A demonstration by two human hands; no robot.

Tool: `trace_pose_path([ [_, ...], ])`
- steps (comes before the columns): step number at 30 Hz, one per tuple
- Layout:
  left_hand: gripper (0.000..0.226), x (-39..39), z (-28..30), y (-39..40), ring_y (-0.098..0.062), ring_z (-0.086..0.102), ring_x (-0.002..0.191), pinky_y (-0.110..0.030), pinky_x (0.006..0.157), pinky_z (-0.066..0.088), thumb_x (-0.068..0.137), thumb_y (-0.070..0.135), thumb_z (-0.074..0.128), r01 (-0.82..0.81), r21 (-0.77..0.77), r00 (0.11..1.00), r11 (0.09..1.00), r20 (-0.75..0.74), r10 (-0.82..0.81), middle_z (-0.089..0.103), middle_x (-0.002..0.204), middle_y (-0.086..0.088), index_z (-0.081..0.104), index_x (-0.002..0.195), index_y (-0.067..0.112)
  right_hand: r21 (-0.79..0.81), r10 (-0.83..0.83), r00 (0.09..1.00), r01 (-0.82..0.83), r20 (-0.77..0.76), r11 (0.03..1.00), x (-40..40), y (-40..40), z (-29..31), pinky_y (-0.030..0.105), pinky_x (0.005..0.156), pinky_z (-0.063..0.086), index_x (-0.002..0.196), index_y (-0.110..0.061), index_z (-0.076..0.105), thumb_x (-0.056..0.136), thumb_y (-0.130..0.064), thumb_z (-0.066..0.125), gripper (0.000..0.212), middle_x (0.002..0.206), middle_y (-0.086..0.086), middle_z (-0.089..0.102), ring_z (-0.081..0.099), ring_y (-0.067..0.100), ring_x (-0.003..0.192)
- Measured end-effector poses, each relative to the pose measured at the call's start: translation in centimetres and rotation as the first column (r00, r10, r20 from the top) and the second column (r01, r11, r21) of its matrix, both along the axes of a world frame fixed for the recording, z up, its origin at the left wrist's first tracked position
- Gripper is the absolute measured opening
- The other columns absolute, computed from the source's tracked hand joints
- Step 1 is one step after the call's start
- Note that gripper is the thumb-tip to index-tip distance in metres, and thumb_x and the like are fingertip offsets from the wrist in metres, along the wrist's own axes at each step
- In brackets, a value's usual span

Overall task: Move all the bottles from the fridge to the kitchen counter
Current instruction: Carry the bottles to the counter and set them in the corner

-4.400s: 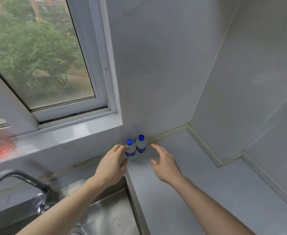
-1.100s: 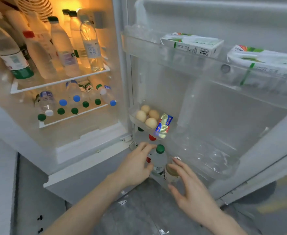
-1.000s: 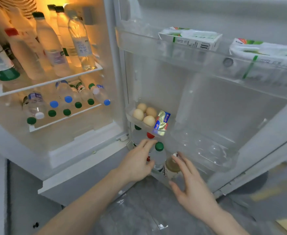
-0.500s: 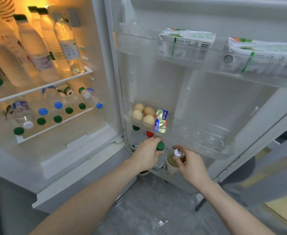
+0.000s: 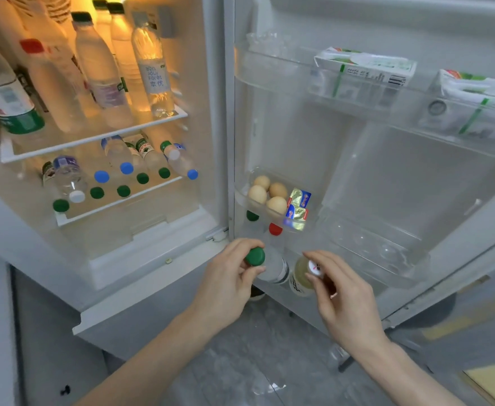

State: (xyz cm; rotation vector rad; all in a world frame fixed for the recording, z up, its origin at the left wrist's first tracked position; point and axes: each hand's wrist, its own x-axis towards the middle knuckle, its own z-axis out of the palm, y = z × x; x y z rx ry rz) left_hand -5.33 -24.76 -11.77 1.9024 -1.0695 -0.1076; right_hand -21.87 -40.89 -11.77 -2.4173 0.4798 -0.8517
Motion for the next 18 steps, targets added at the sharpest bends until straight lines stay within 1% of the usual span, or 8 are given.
trace_pose_path([
  [2, 0.029, 0.1, 0.9, 1.1, -0.007, 0.059, 0.084, -0.007, 0.073, 0.042, 0.093, 0.015, 0.073, -0.033, -0.008, 0.999, 0.999, 0.001, 0.033, 0.058, 0.106, 0.021, 0.064, 0.119, 0.025, 0.03, 0.02, 1.0, -0.02, 0.012, 0.999, 0.5, 0.4, 1.5, 0.009, 0.076, 0.046, 0.126, -0.023, 0.069, 0.089, 0.004, 0.072, 0.046, 0.121, -0.017, 0.065, 0.062, -0.004, 0.093],
  [3, 0.029, 0.3, 1.3, 1.7, -0.008, 0.059, 0.083, -0.008, 0.072, 0.043, 0.093, 0.016, 0.073, -0.05, -0.01, 0.999, 0.999, 0.0, 0.05, 0.059, 0.105, 0.02, 0.065, 0.119, 0.025, 0.048, 0.037, 0.999, -0.038, 0.016, 0.998, 0.9, 0.5, 2.1, 0.008, 0.076, 0.044, 0.126, -0.024, 0.07, 0.089, 0.003, 0.073, 0.045, 0.121, -0.018, 0.066, 0.062, -0.004, 0.091],
  [6, 0.03, 1.5, 1.8, 3.7, -0.011, 0.061, 0.079, -0.012, 0.071, 0.046, 0.092, 0.017, 0.074, -0.113, 0.004, 0.993, 0.994, -0.021, 0.113, 0.06, 0.105, 0.019, 0.065, 0.119, 0.026, 0.097, 0.122, 0.993, -0.122, 0.001, 0.988, 2.8, 1.1, 3.5, 0.008, 0.073, 0.041, 0.126, -0.027, 0.071, 0.091, -0.007, 0.074, 0.04, 0.118, -0.019, 0.069, 0.059, -0.005, 0.081],
  [8, 0.03, 2.3, 1.9, 5.2, -0.012, 0.062, 0.078, -0.013, 0.071, 0.047, 0.092, 0.018, 0.075, -0.15, 0.025, 0.988, 0.988, -0.038, 0.151, 0.06, 0.105, 0.019, 0.065, 0.118, 0.029, 0.117, 0.17, 0.985, -0.166, -0.025, 0.979, 4.6, 1.7, 3.7, 0.009, 0.072, 0.04, 0.124, -0.03, 0.071, 0.092, -0.014, 0.075, 0.036, 0.11, -0.021, 0.07, 0.057, -0.008, 0.077],
  [10, 0.03, 2.9, 1.9, 7.0, -0.011, 0.062, 0.077, -0.012, 0.07, 0.046, 0.091, 0.018, 0.075, -0.207, 0.047, 0.977, 0.977, -0.035, 0.208, 0.06, 0.104, 0.02, 0.064, 0.116, 0.031, 0.129, 0.228, 0.972, -0.219, -0.061, 0.967, 6.7, 2.9, 3.7, 0.007, 0.073, 0.039, 0.122, -0.031, 0.072, 0.091, -0.017, 0.076, 0.035, 0.103, -0.023, 0.069, 0.057, -0.007, 0.079],
  [12, 0.029, 3.4, 1.6, 8.6, -0.011, 0.062, 0.075, -0.013, 0.07, 0.046, 0.091, 0.018, 0.076, -0.27, 0.069, 0.962, 0.96, -0.025, 0.272, 0.059, 0.105, 0.02, 0.064, 0.114, 0.03, 0.132, 0.289, 0.952, -0.275, -0.098, 0.952, 8.7, 4.2, 3.5, 0.005, 0.078, 0.039, 0.121, -0.033, 0.071, 0.09, -0.017, 0.076, 0.036, 0.107, -0.024, 0.068, 0.057, -0.012, 0.087],
  [14, 0.029, 3.6, 1.2, 10.6, -0.012, 0.063, 0.074, -0.015, 0.07, 0.048, 0.091, 0.018, 0.076, -0.347, 0.088, 0.936, 0.934, -0.032, 0.35, 0.059, 0.106, 0.02, 0.063, 0.113, 0.03, 0.144, 0.356, 0.926, -0.337, -0.127, 0.93, 10.5, 5.8, 3.1, 0.008, 0.079, 0.041, 0.12, -0.034, 0.071, 0.089, -0.016, 0.075, 0.036, 0.107, -0.024, 0.068, 0.06, -0.006, 0.09],
  [18, 0.027, 3.3, 0.6, 14.4, -0.009, 0.064, 0.074, -0.014, 0.07, 0.048, 0.091, 0.017, 0.075, -0.496, 0.12, 0.862, 0.86, -0.05, 0.505, 0.06, 0.107, 0.019, 0.064, 0.113, 0.028, 0.172, 0.493, 0.852, -0.466, -0.177, 0.868, 14.1, 8.5, 2.7, 0.022, 0.082, 0.049, 0.117, -0.034, 0.071, 0.088, -0.015, 0.074, 0.035, 0.108, -0.023, 0.067, 0.062, 0.003, 0.087],
])
